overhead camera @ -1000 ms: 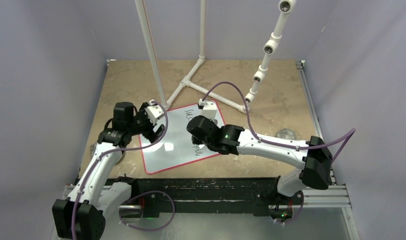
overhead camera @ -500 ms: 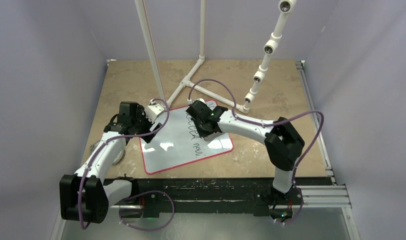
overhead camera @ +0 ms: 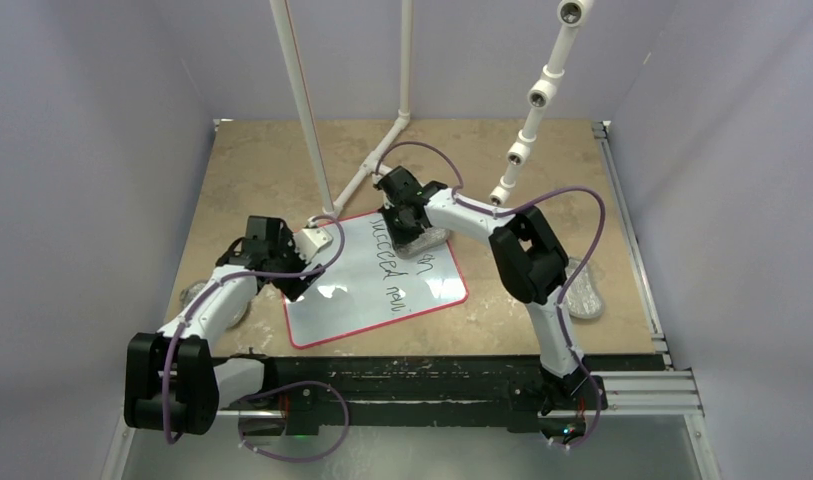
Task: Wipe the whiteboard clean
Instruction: Erase the whiteboard at the center of the board.
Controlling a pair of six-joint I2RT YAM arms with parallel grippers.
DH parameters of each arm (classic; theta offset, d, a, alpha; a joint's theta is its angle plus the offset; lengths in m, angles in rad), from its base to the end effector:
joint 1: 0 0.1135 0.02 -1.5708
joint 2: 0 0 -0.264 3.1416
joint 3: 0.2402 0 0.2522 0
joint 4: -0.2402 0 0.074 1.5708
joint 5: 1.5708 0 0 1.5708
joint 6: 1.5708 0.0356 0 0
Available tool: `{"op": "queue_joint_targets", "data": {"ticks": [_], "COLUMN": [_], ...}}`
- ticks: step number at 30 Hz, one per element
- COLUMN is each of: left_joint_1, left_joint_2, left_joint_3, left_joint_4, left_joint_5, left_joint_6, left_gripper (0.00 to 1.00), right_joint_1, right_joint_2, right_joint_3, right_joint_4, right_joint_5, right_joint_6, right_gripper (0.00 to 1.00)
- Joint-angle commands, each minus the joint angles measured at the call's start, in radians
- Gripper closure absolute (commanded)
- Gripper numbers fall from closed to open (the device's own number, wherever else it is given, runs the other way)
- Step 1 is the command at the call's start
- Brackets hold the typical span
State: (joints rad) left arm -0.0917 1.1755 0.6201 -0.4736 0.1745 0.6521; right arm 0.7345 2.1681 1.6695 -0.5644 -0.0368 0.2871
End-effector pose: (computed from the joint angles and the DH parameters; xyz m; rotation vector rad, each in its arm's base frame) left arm 0.2129 -0.0258 0.1855 0.9938 2.3757 -0.0187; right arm 0.3447 0.3130 0.1716 -0.6093 2.6204 0.3845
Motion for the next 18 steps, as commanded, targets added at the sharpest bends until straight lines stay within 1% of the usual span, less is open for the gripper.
{"op": "queue_joint_targets", "data": {"ticks": [1, 4, 7, 11, 13, 18], "left_joint_1": [0.005, 0.003, -0.007, -0.008, -0.008, -0.031], "left_joint_2": [0.006, 0.028, 0.079, 0.133, 0.142, 0.164], "left_joint_3": [-0.026, -0.001, 0.047, 0.092, 0.095, 0.102], "left_joint_4": [0.039, 0.056, 0.067, 0.083, 0.091, 0.111], "left_joint_5": [0.029, 0.069, 0.082, 0.065, 0.061, 0.065], "left_joint_6": [0.055, 0.051, 0.038, 0.013, 0.01, 0.021], "left_gripper": [0.18, 0.18, 0.18, 0.19, 0.19, 0.19], "right_joint_1": [0.019, 0.008, -0.018, -0.019, -0.019, -0.02], "right_joint_2": [0.057, 0.044, -0.021, -0.093, -0.138, -0.276], "right_joint_3": [0.002, -0.064, -0.209, -0.401, -0.507, -0.759], "right_joint_4": [0.11, 0.182, 0.314, 0.485, 0.526, 0.63], "right_joint_5": [-0.136, -0.144, -0.183, -0.23, -0.227, -0.15], "right_joint_6": [-0.023, 0.013, 0.088, 0.165, 0.22, 0.282], "right_gripper": [1.0, 1.0, 1.0, 1.0, 1.0, 1.0]}}
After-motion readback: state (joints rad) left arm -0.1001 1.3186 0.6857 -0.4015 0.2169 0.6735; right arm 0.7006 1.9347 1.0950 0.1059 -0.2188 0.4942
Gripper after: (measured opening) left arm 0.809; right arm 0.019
